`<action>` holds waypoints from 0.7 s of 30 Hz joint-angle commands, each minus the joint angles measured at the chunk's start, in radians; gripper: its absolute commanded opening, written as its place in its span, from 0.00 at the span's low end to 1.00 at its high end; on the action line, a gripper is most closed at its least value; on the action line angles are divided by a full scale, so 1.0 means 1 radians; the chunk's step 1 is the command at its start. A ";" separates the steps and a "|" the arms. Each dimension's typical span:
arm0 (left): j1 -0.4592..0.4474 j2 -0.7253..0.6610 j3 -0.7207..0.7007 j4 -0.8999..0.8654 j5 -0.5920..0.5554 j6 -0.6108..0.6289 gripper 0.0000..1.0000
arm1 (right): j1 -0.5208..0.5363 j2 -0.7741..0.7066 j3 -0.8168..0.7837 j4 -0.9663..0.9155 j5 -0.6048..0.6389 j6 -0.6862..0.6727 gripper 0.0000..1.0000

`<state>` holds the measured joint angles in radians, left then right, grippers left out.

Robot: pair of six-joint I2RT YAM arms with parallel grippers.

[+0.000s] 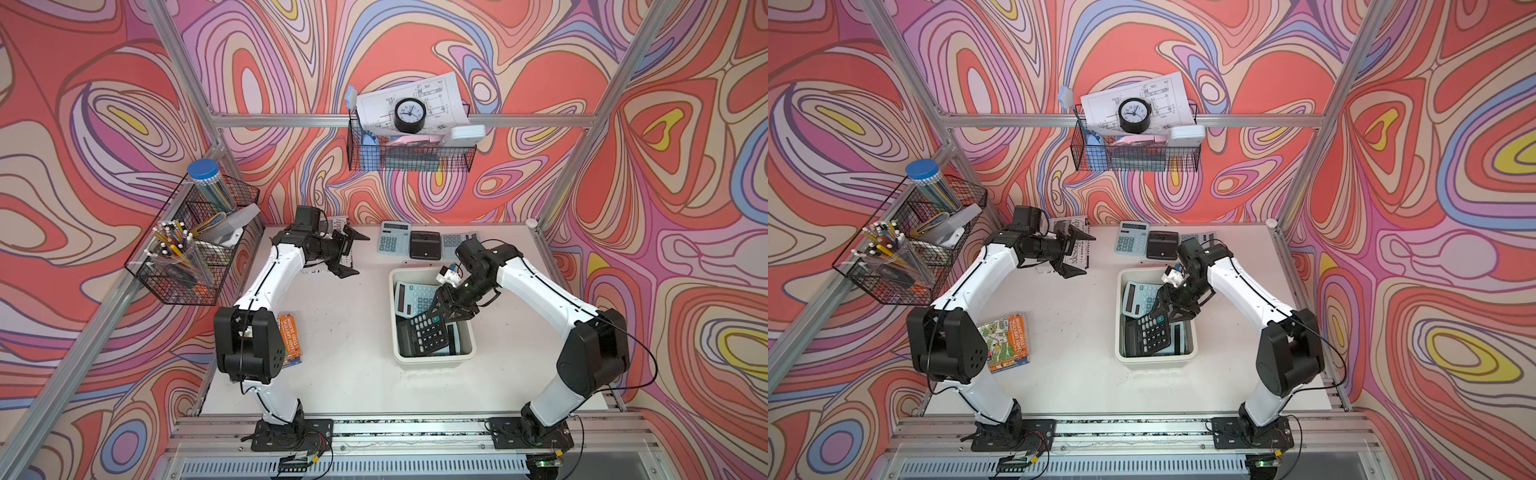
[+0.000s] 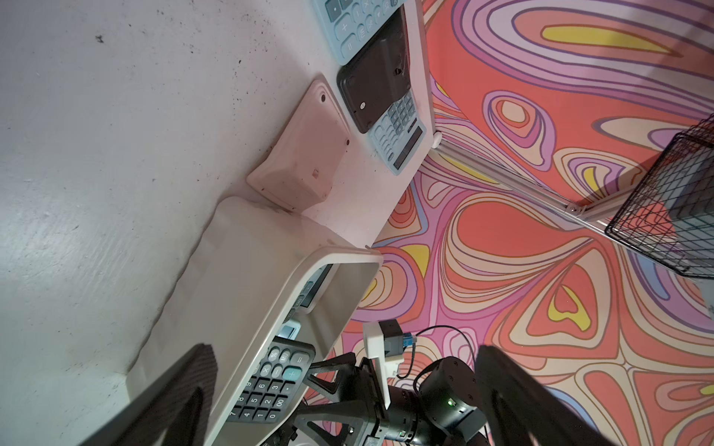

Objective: Put the calculator in the storage box
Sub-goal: Place the calculator in the storage box, then adjust the calculator in the storage box.

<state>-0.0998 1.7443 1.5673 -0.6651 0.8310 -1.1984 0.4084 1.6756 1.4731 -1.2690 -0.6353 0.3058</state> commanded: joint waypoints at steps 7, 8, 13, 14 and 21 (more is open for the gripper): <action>-0.019 0.029 0.021 -0.083 -0.002 0.065 0.98 | 0.000 0.011 0.048 -0.043 0.072 0.011 0.53; -0.025 0.029 0.018 -0.088 -0.002 0.068 0.98 | 0.000 0.005 0.038 -0.033 0.077 0.015 0.52; -0.047 0.017 -0.012 -0.064 -0.007 0.049 0.98 | 0.003 -0.004 0.010 0.000 0.101 0.007 0.50; -0.049 0.017 -0.016 -0.059 -0.007 0.045 0.99 | 0.007 -0.002 0.005 0.006 0.109 0.004 0.50; -0.054 0.011 -0.026 -0.080 -0.014 0.059 0.98 | 0.080 0.008 -0.036 0.017 0.198 -0.031 0.47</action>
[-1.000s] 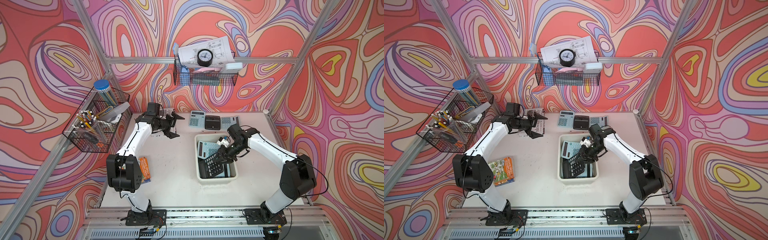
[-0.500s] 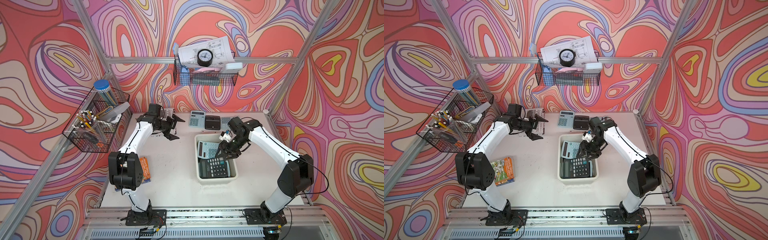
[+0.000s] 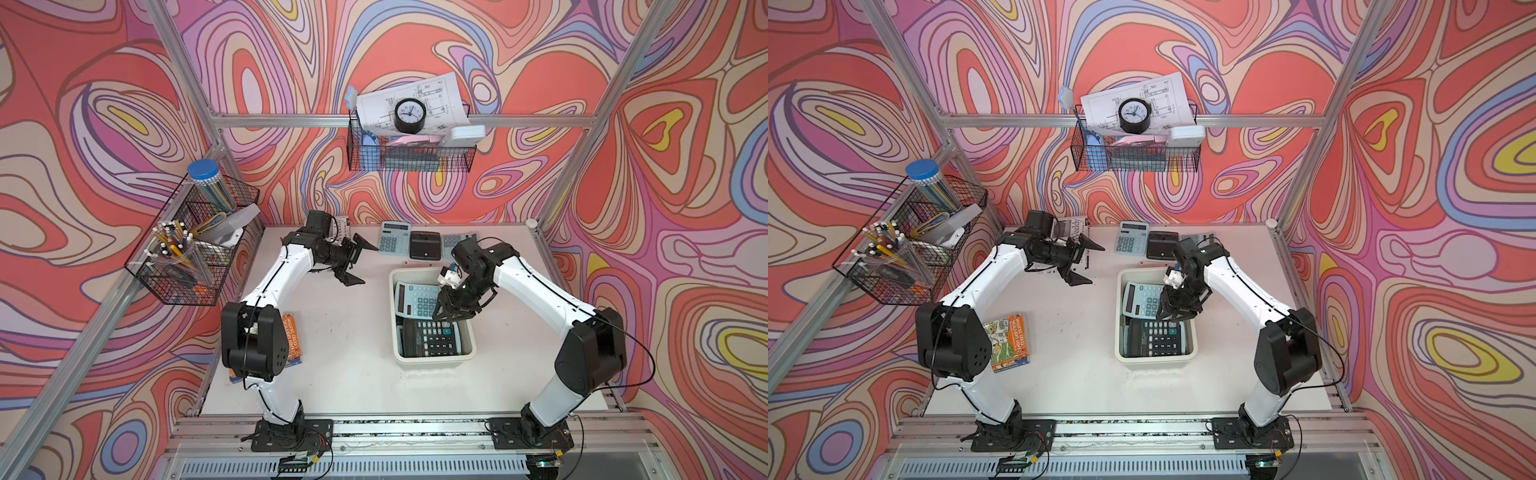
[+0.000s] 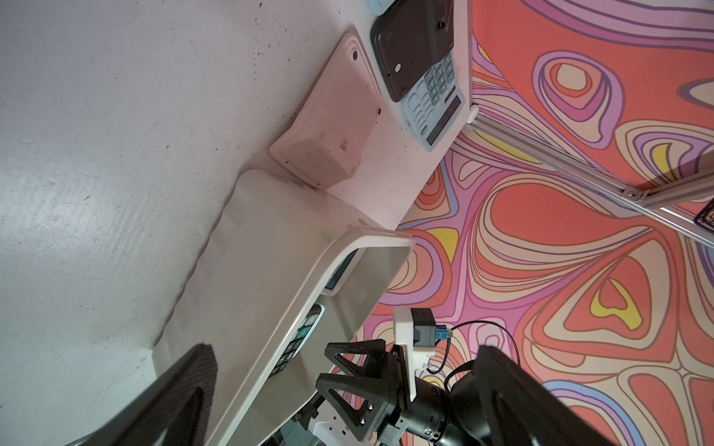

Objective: Put the calculator in the storage box
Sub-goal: Adjust the calculator in the storage box.

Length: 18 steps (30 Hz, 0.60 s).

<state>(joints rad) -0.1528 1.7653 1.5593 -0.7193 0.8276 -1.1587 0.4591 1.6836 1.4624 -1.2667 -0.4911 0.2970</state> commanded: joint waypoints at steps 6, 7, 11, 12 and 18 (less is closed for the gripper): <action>-0.001 -0.018 -0.043 -0.021 -0.016 0.019 0.98 | 0.074 0.020 -0.089 0.067 0.099 -0.030 0.44; -0.001 -0.018 -0.044 -0.019 -0.016 0.019 0.99 | 0.077 0.027 -0.096 0.077 0.093 -0.031 0.43; -0.001 -0.017 -0.042 -0.025 -0.019 0.020 0.99 | 0.097 0.068 -0.107 0.116 0.071 -0.041 0.42; -0.001 -0.018 -0.042 -0.028 -0.023 0.022 0.99 | 0.106 0.079 -0.105 0.125 0.064 -0.042 0.42; -0.001 -0.026 -0.042 -0.050 -0.035 0.034 0.98 | 0.152 0.156 -0.082 0.164 0.014 -0.044 0.40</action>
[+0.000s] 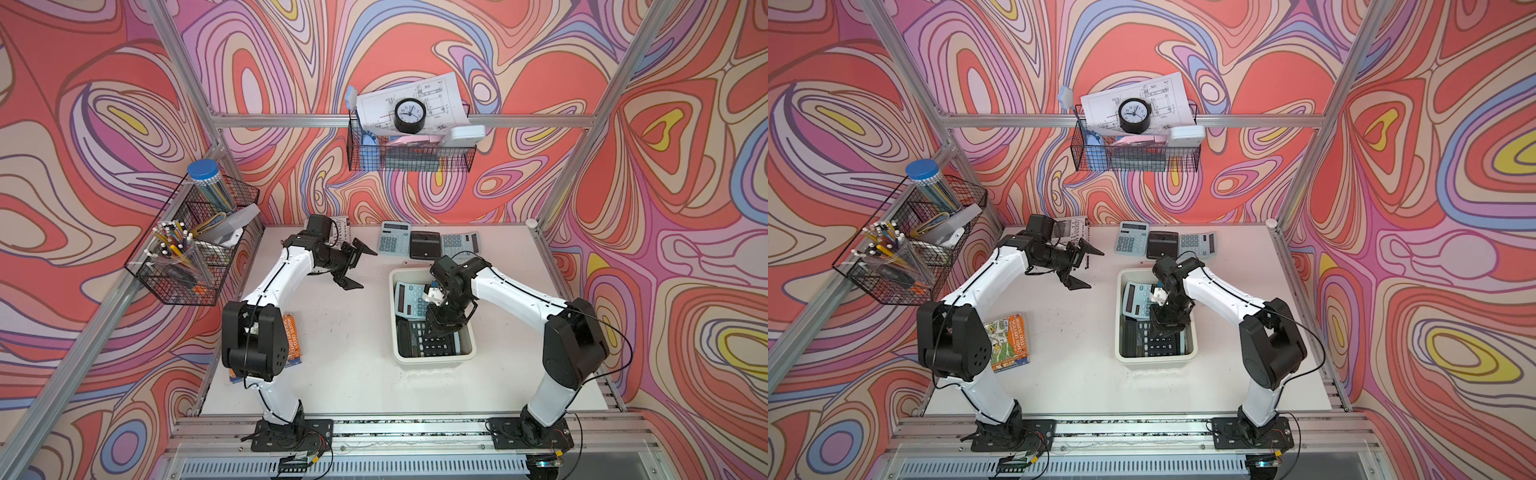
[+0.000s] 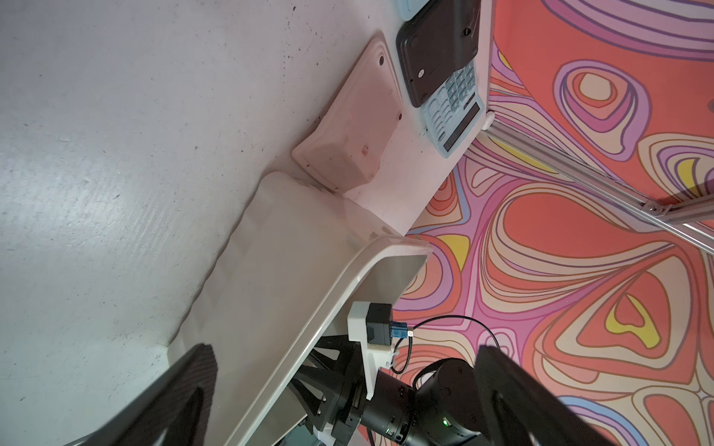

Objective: Put the calculator in the storage box
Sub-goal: Adjust the calculator in the storage box.

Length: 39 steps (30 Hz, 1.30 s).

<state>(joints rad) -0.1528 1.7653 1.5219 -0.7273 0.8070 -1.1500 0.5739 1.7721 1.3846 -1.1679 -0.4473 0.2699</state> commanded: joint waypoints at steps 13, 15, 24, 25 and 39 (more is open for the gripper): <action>-0.002 -0.019 0.007 -0.060 -0.002 0.043 0.99 | 0.049 -0.039 0.018 0.045 0.081 0.049 0.41; -0.006 -0.009 0.013 -0.071 0.004 0.052 0.99 | 0.049 -0.038 0.011 0.057 0.077 0.056 0.41; -0.025 0.012 0.023 -0.102 0.020 0.080 0.98 | 0.049 -0.007 0.000 0.141 -0.065 0.045 0.41; -0.025 0.015 0.024 -0.112 0.020 0.086 0.98 | 0.049 -0.007 0.021 0.143 -0.076 0.041 0.41; -0.050 0.054 0.155 -0.262 -0.032 0.212 0.98 | -0.097 -0.163 0.152 0.114 0.094 0.103 0.53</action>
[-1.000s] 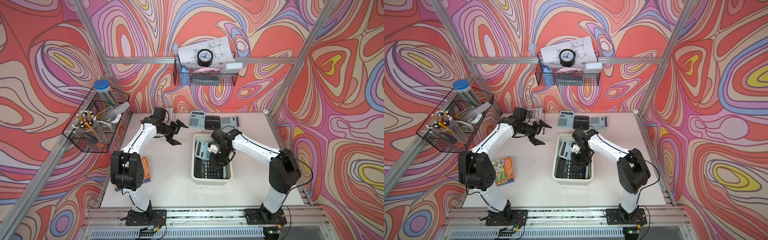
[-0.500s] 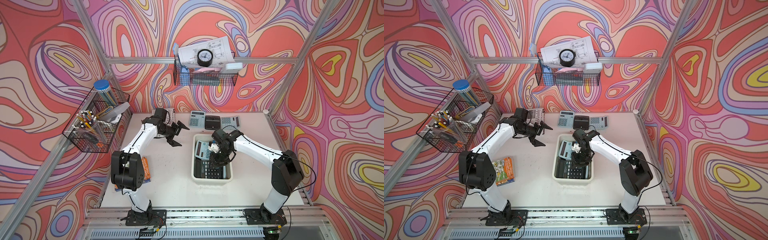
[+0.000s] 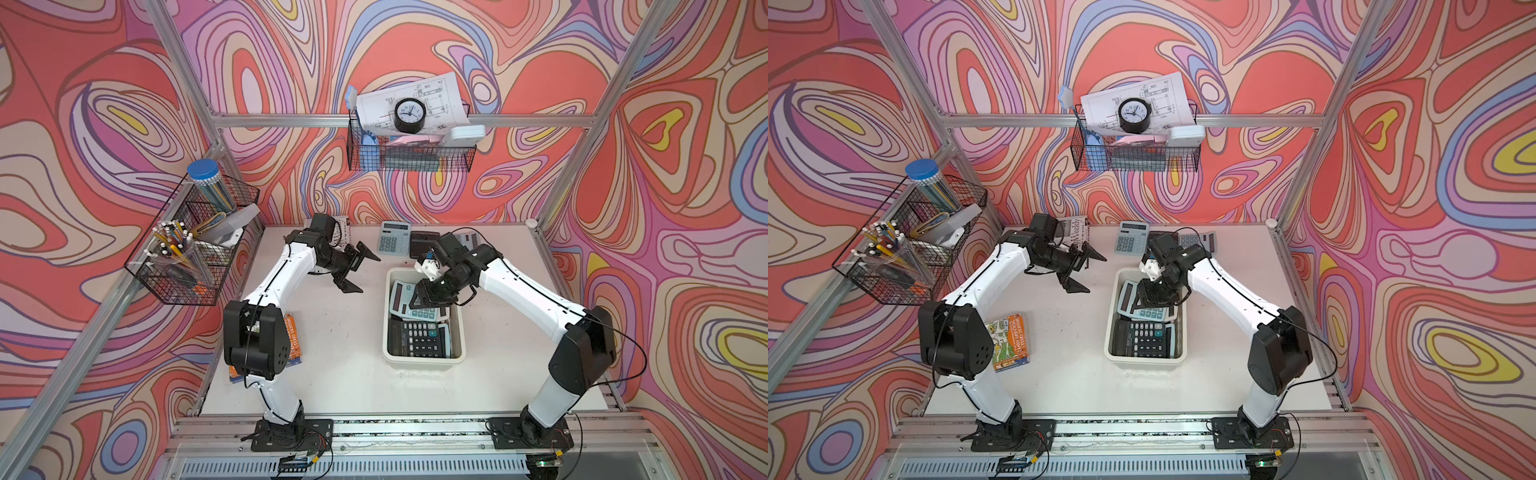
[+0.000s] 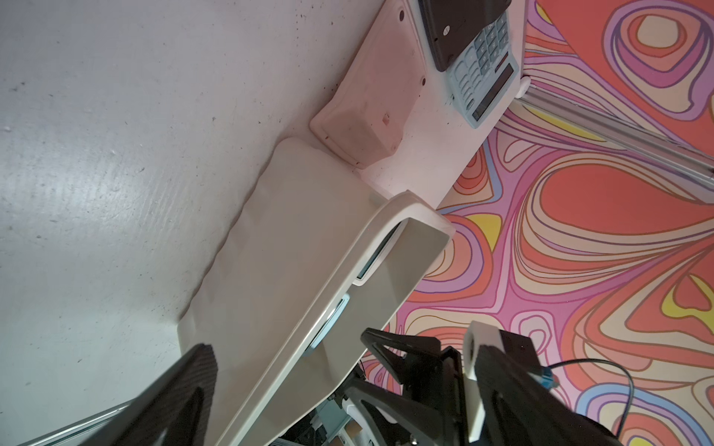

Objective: Put the calculator in the storage box
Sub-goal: Adjust the calculator in the storage box, then adjust the storage box at the center of the board.

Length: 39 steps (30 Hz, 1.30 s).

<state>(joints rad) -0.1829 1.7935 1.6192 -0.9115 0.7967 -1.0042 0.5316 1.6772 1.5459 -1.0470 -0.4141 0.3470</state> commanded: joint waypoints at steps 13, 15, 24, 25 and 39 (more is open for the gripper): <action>-0.158 0.186 0.333 -0.407 -0.147 0.299 0.98 | -0.243 -0.158 -0.223 0.085 -0.039 0.085 0.57; -0.164 0.188 0.313 -0.401 -0.139 0.298 0.99 | -0.243 -0.137 -0.241 0.104 -0.074 0.090 0.56; -0.100 0.120 0.168 -0.344 -0.169 0.280 0.99 | -0.227 -0.066 -0.248 0.185 -0.273 0.086 0.53; -0.088 0.102 0.136 -0.312 -0.151 0.268 0.98 | -0.220 -0.061 -0.247 0.191 -0.283 0.087 0.53; -0.063 0.074 0.036 -0.068 0.029 0.113 0.99 | -0.197 -0.043 -0.218 0.126 -0.198 0.094 0.55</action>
<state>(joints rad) -0.2436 1.8843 1.6470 -1.0451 0.7731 -0.8417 0.3275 1.6154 1.3087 -0.8711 -0.6659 0.4393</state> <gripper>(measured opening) 0.986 0.539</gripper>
